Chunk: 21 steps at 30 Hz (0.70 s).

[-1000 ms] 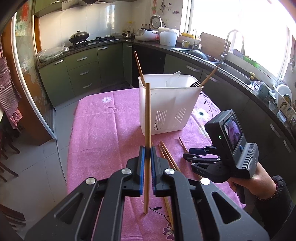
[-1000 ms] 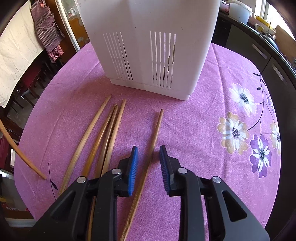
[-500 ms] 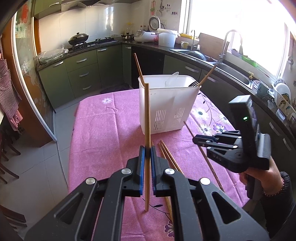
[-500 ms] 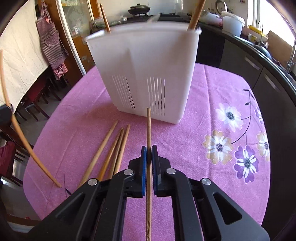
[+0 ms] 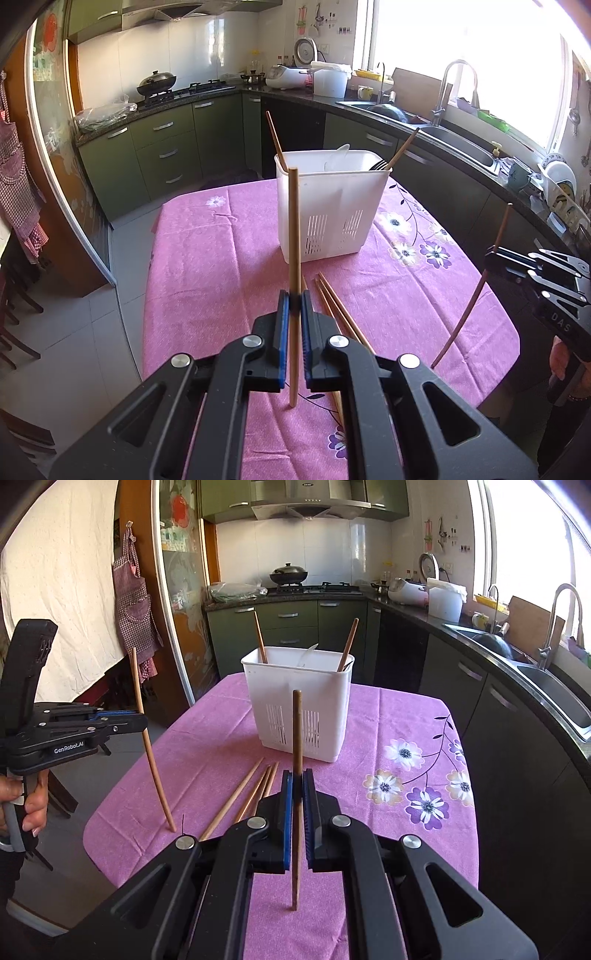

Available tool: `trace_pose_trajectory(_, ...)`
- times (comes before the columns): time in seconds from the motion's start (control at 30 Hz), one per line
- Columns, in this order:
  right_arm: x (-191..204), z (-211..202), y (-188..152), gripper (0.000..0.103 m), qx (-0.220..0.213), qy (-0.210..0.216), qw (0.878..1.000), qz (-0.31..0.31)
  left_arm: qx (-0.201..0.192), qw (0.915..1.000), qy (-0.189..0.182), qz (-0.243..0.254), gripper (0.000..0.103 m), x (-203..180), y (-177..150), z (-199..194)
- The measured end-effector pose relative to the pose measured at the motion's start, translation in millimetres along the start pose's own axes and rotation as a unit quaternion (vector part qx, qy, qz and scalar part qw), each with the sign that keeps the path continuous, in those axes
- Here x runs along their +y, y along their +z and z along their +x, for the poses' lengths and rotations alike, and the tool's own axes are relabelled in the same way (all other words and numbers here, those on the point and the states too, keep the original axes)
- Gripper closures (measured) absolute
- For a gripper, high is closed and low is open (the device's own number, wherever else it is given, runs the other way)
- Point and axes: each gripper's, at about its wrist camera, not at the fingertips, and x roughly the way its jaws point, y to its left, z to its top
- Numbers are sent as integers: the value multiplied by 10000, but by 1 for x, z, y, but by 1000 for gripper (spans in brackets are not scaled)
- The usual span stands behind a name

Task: Organize utensils
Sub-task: 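Insert the left gripper's chopstick into the white holder while the right gripper inserts its chopstick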

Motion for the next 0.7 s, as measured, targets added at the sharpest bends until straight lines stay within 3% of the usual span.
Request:
trace_pose_trajectory(0.27, -1, -26, -13, 97, -115, 61, 9999, 112, -42, 10000, 30, 15, 97, -2, -4, -6)
trace_pose_trajectory(0.7, 2, -27, -1, 97, -271, 110, 9995, 67, -110, 9999, 39, 94, 97, -3, 2, -14)
